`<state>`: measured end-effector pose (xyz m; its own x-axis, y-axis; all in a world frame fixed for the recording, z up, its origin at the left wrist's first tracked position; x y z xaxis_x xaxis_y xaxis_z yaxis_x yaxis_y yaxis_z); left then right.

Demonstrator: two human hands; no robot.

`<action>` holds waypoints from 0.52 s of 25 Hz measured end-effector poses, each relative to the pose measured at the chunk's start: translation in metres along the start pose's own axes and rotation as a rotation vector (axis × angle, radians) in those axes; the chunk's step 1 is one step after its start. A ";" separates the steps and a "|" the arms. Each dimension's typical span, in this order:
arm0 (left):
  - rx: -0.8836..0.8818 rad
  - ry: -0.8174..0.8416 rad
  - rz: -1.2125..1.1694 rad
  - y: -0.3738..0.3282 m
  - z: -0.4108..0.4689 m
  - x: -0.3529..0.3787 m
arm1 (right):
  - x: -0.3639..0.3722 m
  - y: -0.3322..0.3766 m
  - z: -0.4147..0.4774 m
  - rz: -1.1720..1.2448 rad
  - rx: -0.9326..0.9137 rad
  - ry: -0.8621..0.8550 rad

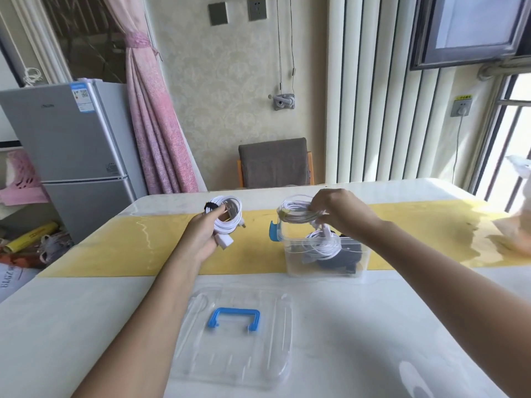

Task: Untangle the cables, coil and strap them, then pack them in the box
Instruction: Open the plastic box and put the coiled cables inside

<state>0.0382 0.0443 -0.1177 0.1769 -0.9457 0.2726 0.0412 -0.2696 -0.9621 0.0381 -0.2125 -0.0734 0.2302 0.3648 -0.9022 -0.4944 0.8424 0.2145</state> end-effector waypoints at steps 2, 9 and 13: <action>-0.001 0.028 -0.052 -0.008 0.003 0.019 | 0.010 -0.002 0.000 0.013 -0.056 0.043; 0.096 0.270 0.057 -0.050 -0.008 0.093 | 0.012 -0.006 0.002 0.089 -0.001 0.127; 0.094 0.241 0.055 -0.053 -0.006 0.117 | 0.031 -0.028 0.000 0.239 0.227 0.190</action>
<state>0.0510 -0.0530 -0.0351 -0.0577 -0.9775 0.2031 0.1317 -0.2091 -0.9690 0.0584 -0.2247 -0.1072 -0.0389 0.4999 -0.8652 -0.3123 0.8164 0.4858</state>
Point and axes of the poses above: each hand's wrist, its own z-axis towards the middle knuckle, its own x-axis out of the palm, y = z × x, the point moved 7 cm from there along z, towards the middle knuckle, and after that the axes turned 2 degrees about z, right-handed, at the moved point
